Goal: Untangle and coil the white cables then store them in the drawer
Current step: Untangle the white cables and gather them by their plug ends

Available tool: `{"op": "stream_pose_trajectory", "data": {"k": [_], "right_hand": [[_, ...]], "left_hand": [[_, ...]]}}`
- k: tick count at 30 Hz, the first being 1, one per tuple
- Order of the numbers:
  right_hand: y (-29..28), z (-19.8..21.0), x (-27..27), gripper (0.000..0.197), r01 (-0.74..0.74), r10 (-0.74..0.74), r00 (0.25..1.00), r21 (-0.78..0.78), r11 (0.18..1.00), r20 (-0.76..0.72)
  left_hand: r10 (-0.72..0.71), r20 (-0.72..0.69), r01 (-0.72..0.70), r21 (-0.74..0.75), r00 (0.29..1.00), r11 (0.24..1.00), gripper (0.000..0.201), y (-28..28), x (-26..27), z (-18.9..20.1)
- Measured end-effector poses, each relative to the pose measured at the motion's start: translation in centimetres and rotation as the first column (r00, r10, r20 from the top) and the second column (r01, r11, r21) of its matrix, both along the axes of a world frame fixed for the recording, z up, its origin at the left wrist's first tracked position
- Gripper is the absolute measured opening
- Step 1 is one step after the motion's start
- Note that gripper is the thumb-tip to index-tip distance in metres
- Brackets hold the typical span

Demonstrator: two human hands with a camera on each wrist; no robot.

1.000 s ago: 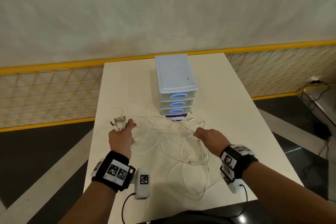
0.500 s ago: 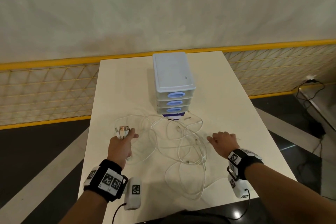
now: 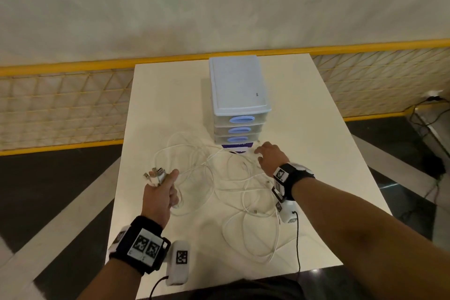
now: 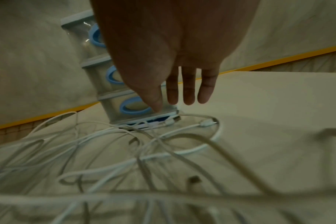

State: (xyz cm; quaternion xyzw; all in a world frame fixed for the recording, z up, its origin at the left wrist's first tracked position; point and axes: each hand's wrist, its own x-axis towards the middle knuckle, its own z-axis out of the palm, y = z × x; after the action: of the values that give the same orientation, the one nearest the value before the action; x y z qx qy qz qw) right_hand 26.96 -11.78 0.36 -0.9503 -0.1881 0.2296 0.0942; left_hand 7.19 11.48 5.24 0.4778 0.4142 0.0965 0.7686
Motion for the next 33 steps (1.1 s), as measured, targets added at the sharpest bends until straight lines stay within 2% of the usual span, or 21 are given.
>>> {"op": "stream_pose_trajectory", "data": {"k": [2, 5, 9, 13, 15, 18, 21, 23, 26, 28, 29, 31, 33], "right_hand": [[1.6, -0.4, 0.5, 0.037, 0.0, -0.001, 0.999, -0.012, 1.0, -0.05], [2.8, -0.8, 1.0, 0.043, -0.06, 0.05, 0.995, -0.115, 0.991, -0.086], [3.0, -1.2, 1.2, 0.041, -0.154, 0.161, 0.987, -0.285, 0.946, 0.003], [2.2, -0.7, 0.9, 0.035, -0.118, 0.115, 0.993, -0.296, 0.948, -0.029], [1.8, -0.1, 0.6, 0.035, -0.069, 0.065, 0.998, -0.222, 0.973, -0.028], [0.7, 1.7, -0.1, 0.031, 0.069, -0.07, 0.996, -0.029, 0.997, -0.054], [-0.7, 4.2, -1.0, 0.029, 0.202, -0.171, 0.971, 0.193, 0.96, -0.166], [-1.4, 6.1, -1.5, 0.023, 0.308, -0.226, 0.942, 0.374, 0.875, -0.246], [-1.8, 9.8, -2.3, 0.022, 0.455, -0.219, 0.881, 0.626, 0.633, -0.419], [-2.1, 11.8, -2.9, 0.031, 0.473, -0.091, 0.86, 0.719, 0.509, -0.501], [-2.1, 12.4, -3.2, 0.037, 0.462, -0.034, 0.86, 0.748, 0.477, -0.51], [-1.8, 13.4, -3.8, 0.034, 0.394, -0.007, 0.894, 0.779, 0.488, -0.447], [-1.2, 13.8, -4.3, 0.021, 0.275, -0.05, 0.952, 0.774, 0.571, -0.301]], "left_hand": [[0.014, -0.005, -0.014, 0.017, 1.0, 1.0, 0.047, -0.1, -0.5, -0.5], [0.02, -0.016, -0.019, 0.035, 1.0, 0.999, 0.049, -0.1, -1.2, -1.1], [0.041, -0.04, -0.04, 0.029, 0.998, 0.999, 0.044, 0.1, -1.6, -1.2], [0.047, -0.036, -0.047, 0.023, 0.998, 0.999, 0.044, 0.2, -1.4, -1.1], [0.043, -0.037, -0.042, 0.022, 0.998, 0.999, 0.044, 0.2, -1.1, -1.1], [0.028, -0.029, -0.027, 0.023, 0.999, 0.999, 0.044, 0.0, -1.0, -0.9], [0.029, -0.012, -0.028, 0.016, 1.0, 0.999, 0.041, -0.3, -0.9, -0.7], [0.034, -0.006, -0.034, 0.01, 0.999, 0.999, 0.039, -0.4, -0.8, -0.5], [0.046, 0.012, -0.046, 0.003, 0.999, 0.999, 0.039, -0.5, -0.6, 0.0], [0.054, 0.036, -0.054, -0.005, 0.998, 0.999, 0.039, -0.7, -0.3, 0.4], [0.043, 0.055, -0.043, 0.0, 0.998, 0.999, 0.04, -0.8, -0.1, 0.8], [-0.014, 0.113, 0.009, 0.039, 0.993, 0.999, 0.045, -1.3, 0.3, 1.5], [-0.089, 0.164, 0.074, 0.096, 0.983, 0.993, 0.054, -2.0, 0.7, 2.2]]}}
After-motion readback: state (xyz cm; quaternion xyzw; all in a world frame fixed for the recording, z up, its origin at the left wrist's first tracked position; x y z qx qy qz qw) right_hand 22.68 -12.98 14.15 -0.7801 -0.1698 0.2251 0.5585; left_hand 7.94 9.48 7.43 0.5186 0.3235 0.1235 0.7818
